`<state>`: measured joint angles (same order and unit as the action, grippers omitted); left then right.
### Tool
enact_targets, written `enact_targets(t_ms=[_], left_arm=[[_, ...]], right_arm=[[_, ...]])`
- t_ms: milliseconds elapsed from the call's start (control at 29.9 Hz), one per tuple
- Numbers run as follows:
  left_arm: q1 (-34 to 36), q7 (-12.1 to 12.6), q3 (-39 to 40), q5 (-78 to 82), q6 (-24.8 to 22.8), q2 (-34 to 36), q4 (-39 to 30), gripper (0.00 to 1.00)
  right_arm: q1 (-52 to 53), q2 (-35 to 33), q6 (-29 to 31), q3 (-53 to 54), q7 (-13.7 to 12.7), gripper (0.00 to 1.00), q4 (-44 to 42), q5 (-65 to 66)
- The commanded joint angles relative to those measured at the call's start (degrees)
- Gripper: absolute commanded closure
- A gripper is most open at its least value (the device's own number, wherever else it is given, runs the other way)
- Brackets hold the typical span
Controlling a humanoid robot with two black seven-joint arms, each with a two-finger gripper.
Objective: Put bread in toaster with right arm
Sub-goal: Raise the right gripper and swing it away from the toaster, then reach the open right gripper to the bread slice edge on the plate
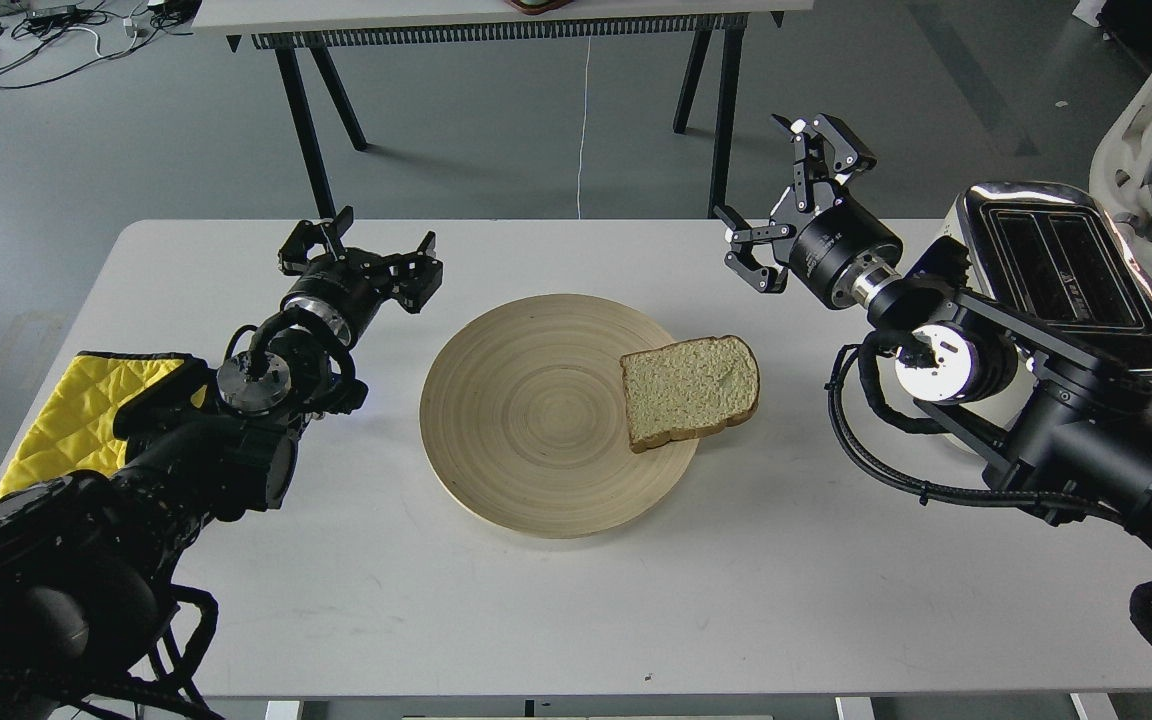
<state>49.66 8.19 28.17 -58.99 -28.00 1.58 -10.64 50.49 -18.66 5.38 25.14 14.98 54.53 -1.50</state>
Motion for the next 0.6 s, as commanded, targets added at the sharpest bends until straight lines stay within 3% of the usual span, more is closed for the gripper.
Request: enact_targets(t_ms=[0, 134, 335, 569], left_arm=[[0.00, -0.01, 0.04, 0.01, 0.00, 0.00, 0.00, 0.00], [0.00, -0.01, -0.04, 0.01, 0.00, 0.00, 0.00, 0.00], [0.00, -0.01, -0.04, 0.01, 0.00, 0.00, 0.00, 0.00], [0.00, -0.01, -0.04, 0.01, 0.00, 0.00, 0.00, 0.00]], right_arm=[[1.72, -0.50, -6.16, -0.88, -2.06, 0.00, 1.98, 8.69], [5.23, -3.04, -11.00, -7.54, -4.61, 0.00, 2.42, 16.17], [13.40, -9.63, -14.08, -26.96, -4.35, 0.00, 3.21, 18.91], [14.38, -12.89, -13.64, -37.08, -4.08, 0.01, 6.81, 19.52]])
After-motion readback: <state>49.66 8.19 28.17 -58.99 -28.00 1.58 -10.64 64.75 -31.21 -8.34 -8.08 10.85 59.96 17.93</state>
